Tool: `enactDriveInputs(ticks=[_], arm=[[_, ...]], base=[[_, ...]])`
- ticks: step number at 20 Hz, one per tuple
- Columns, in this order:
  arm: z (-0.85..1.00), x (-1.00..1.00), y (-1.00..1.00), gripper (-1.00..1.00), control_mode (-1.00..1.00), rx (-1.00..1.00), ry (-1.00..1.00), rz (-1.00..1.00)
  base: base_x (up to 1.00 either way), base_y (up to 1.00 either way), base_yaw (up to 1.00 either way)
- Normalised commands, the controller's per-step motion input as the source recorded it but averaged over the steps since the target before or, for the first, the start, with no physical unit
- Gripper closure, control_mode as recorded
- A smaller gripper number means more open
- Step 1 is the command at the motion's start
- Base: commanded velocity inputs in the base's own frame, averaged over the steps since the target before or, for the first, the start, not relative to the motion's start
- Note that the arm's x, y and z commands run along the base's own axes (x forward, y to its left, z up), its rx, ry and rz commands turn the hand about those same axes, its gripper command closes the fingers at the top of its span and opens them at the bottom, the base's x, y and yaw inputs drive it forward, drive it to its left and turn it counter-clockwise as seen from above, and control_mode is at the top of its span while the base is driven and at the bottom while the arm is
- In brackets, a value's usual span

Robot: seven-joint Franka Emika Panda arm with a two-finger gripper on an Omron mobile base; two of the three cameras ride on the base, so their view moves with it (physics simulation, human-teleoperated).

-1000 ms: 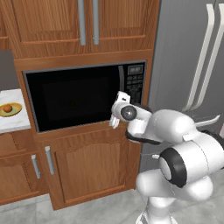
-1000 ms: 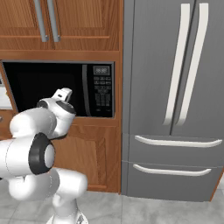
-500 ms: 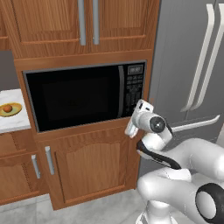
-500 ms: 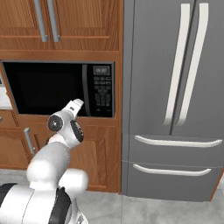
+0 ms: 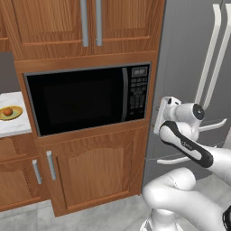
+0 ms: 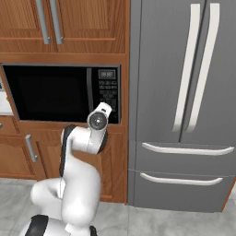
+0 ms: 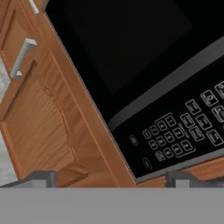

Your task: Remove the tangerine from the bowl and place it on the small plate. Then place the bowl with only the chicken drumstick in the microwave, close the door, and press the start button to microwave the chicken drumstick.

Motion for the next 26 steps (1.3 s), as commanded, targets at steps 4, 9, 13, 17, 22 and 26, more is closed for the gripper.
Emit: enactDriveInputs(ticks=[4, 9, 13, 17, 22, 26], arm=[[-0.52, 0.15, 0.0, -1.0, -1.0, 0.0, 0.05, 0.2], [-0.18, 0.03, 0.0, -1.0, -1.0, 0.01, 0.0, 0.16], [-0.01, 0.0, 0.0, -1.0, -1.0, 0.02, -0.02, 0.08], [-0.03, 0.02, 0.0, -1.0, -1.0, 0.0, 0.0, 0.04], [-0.13, 0.04, 0.0, -1.0, -1.0, 0.0, 0.0, 0.01], [-0.11, 0.09, 0.0, -1.0, -1.0, 0.0, 0.0, 0.0]], base=[[0.0, 0.0, 0.0], [0.0, 0.0, 0.0], [0.0, 0.0, 0.0], [0.0, 0.0, 0.0], [0.0, 0.0, 0.0], [0.0, 0.0, 0.0]])
